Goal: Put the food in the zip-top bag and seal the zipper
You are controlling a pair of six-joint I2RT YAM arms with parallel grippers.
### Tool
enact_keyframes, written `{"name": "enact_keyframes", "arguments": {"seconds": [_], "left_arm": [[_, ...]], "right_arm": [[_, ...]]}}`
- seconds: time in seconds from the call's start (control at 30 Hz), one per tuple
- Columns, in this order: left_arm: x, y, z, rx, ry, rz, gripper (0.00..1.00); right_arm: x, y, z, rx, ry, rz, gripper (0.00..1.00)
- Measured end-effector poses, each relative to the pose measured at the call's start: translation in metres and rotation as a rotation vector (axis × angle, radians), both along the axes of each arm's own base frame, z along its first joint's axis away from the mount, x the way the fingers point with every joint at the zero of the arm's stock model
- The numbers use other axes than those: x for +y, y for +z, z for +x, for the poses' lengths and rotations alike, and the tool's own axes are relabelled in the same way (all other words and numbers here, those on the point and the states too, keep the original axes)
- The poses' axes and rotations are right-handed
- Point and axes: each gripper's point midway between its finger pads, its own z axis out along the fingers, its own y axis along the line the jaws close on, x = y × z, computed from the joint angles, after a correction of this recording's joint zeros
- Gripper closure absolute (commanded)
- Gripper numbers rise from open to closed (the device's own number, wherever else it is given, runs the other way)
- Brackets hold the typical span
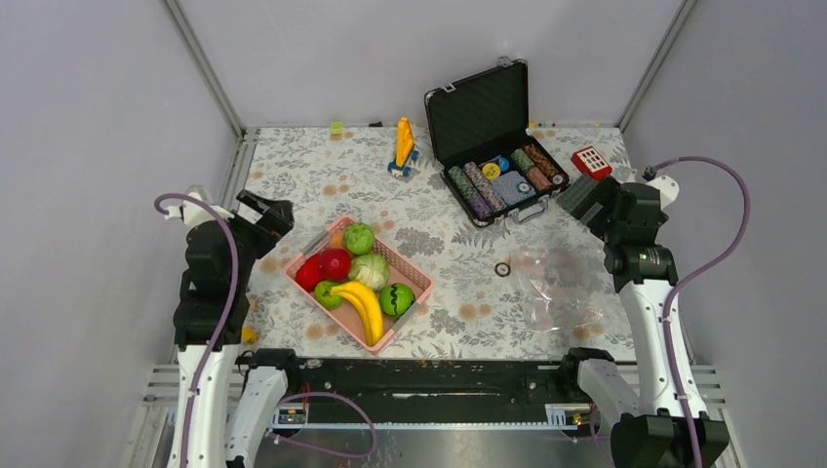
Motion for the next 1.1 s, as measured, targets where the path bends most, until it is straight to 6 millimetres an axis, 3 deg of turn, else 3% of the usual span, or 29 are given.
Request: {"name": "enact_keyframes", "arguments": {"seconds": [0.27,0.43,0.6,0.73,1.1], "left_arm": [[-0.018,-0.022,0.011,0.094,-0.087,-0.044,0.01],[-0.029,-0.032,0.013,0.125,-0.145,-0.071,0.01],[-0.043,-0.042,0.017,0.139,-0.224,-0.1,0.01],[-0.05,-0.046,0.016,0.136,-0.261,-0.112,0.01],[-0.054,-0.045,0.02,0.122,-0.283,-0.118,0.01]], "right_arm": [[-0.004,-0.013,-0.022,0.145,0.018,-0.052,0.02],[-0.035,-0.024,-0.03,0.285,-0.096,-0.111,0.02],[-0.086,-0.058,-0.04,0.478,-0.279,-0.097,0.02],[-0.113,-0.088,-0.047,0.614,-0.362,-0.073,0.02],[-0.142,-0.142,-0.064,0.783,-0.443,0.043,0.02]]}}
